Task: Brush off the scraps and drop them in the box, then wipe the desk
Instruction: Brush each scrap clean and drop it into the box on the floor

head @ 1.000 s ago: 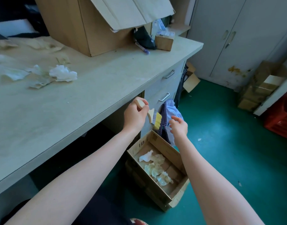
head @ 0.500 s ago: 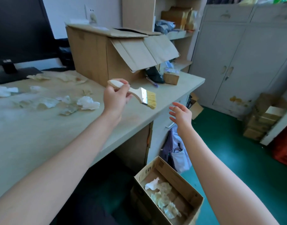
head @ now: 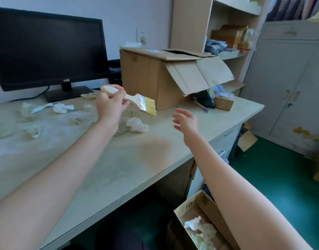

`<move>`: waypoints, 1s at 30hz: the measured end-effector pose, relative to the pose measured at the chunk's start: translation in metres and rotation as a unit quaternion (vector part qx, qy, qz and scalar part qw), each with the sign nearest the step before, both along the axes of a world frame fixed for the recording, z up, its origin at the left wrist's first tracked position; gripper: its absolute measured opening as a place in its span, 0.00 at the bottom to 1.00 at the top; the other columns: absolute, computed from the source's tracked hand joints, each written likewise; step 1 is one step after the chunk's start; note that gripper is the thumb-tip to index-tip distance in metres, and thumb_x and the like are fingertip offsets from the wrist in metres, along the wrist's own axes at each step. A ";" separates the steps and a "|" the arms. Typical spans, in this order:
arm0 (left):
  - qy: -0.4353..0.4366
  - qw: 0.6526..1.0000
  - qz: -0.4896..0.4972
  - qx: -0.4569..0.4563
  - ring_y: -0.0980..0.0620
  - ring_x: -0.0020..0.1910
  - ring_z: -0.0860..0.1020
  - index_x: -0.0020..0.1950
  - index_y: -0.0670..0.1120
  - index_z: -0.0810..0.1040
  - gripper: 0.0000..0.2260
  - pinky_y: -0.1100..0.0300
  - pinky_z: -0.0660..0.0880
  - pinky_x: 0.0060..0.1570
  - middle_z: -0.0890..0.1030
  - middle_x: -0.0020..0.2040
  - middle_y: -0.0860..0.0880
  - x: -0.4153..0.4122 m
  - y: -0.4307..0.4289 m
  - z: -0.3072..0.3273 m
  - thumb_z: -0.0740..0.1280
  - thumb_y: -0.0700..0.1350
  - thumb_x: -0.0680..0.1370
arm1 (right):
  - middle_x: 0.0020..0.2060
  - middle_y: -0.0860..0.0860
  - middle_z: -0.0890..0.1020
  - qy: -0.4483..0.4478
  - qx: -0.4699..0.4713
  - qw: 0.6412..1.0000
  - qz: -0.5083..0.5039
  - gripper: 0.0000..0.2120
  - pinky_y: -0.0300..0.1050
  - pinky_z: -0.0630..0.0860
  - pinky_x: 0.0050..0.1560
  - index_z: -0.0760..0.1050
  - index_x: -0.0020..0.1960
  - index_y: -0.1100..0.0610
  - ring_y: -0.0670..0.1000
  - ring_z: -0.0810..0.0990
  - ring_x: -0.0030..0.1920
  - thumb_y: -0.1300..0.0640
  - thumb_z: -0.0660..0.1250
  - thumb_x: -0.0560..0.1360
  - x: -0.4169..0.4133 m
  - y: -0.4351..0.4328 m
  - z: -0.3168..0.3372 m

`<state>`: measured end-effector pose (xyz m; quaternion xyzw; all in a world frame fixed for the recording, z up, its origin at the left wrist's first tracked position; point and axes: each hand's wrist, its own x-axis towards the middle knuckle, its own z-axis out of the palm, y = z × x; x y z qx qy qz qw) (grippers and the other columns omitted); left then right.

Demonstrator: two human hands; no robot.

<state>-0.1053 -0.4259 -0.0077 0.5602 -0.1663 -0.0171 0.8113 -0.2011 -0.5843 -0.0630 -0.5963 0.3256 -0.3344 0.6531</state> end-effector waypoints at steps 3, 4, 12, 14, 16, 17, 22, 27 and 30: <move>-0.003 1.000 0.024 0.006 0.56 0.43 0.79 0.38 0.48 0.73 0.09 0.71 0.78 0.35 0.76 0.41 0.50 0.014 0.016 0.000 0.63 0.37 0.76 | 0.44 0.52 0.77 0.003 -0.006 0.999 0.032 0.12 0.40 0.75 0.44 0.76 0.56 0.56 0.48 0.75 0.41 0.64 0.62 0.75 0.020 0.015 -0.001; -0.003 0.999 0.031 0.010 0.55 0.44 0.78 0.39 0.48 0.73 0.09 0.71 0.78 0.36 0.76 0.41 0.50 0.019 0.022 0.000 0.63 0.37 0.76 | 0.42 0.51 0.77 0.006 -0.008 0.999 0.044 0.13 0.39 0.74 0.42 0.76 0.58 0.57 0.47 0.74 0.40 0.64 0.62 0.74 0.028 0.021 -0.002; -0.029 0.992 0.107 0.058 0.51 0.48 0.80 0.40 0.49 0.73 0.08 0.71 0.78 0.37 0.77 0.42 0.49 0.054 0.072 0.002 0.63 0.38 0.76 | 0.42 0.50 0.77 0.037 -0.049 0.993 0.100 0.15 0.37 0.74 0.39 0.76 0.59 0.57 0.47 0.74 0.39 0.65 0.60 0.74 0.071 0.048 -0.005; -0.036 0.988 0.130 0.071 0.53 0.45 0.79 0.39 0.49 0.73 0.08 0.72 0.77 0.34 0.76 0.41 0.50 0.063 0.083 0.003 0.63 0.38 0.76 | 0.43 0.50 0.77 0.053 -0.074 0.990 0.104 0.16 0.40 0.74 0.44 0.76 0.59 0.57 0.48 0.74 0.41 0.65 0.60 0.73 0.080 0.052 -0.005; -0.039 0.985 0.147 0.085 0.53 0.45 0.78 0.38 0.50 0.72 0.09 0.72 0.77 0.35 0.75 0.40 0.51 0.070 0.088 0.001 0.62 0.37 0.75 | 0.46 0.50 0.78 0.066 -0.101 0.986 0.112 0.17 0.42 0.72 0.45 0.76 0.59 0.56 0.47 0.74 0.41 0.65 0.60 0.73 0.085 0.056 -0.005; -0.039 0.984 0.151 0.092 0.53 0.44 0.78 0.38 0.51 0.72 0.10 0.72 0.77 0.36 0.75 0.39 0.52 0.072 0.088 -0.001 0.62 0.37 0.75 | 0.48 0.50 0.78 0.072 -0.112 0.984 0.116 0.17 0.41 0.72 0.44 0.75 0.59 0.56 0.46 0.74 0.40 0.65 0.60 0.73 0.087 0.057 -0.005; -0.073 0.979 0.140 0.130 0.54 0.43 0.77 0.37 0.53 0.73 0.11 0.64 0.78 0.42 0.75 0.39 0.54 0.080 0.071 -0.014 0.63 0.37 0.75 | 0.56 0.52 0.78 0.109 -0.170 0.974 0.106 0.18 0.42 0.72 0.47 0.75 0.60 0.54 0.50 0.75 0.48 0.64 0.59 0.73 0.092 0.058 -0.007; -0.160 0.947 0.131 0.247 0.55 0.36 0.73 0.37 0.54 0.72 0.11 0.68 0.73 0.42 0.73 0.35 0.55 0.083 0.044 -0.027 0.63 0.40 0.76 | 0.65 0.56 0.70 0.241 -0.327 0.905 0.123 0.23 0.52 0.64 0.67 0.70 0.66 0.50 0.58 0.65 0.66 0.61 0.61 0.72 0.091 0.054 -0.012; -0.197 0.918 0.120 0.324 0.58 0.32 0.70 0.42 0.51 0.74 0.06 0.68 0.66 0.29 0.72 0.33 0.54 0.083 0.036 -0.037 0.63 0.43 0.77 | 0.68 0.58 0.67 0.300 -0.373 0.857 0.190 0.26 0.51 0.63 0.68 0.64 0.71 0.50 0.60 0.62 0.68 0.58 0.62 0.74 0.088 0.054 -0.015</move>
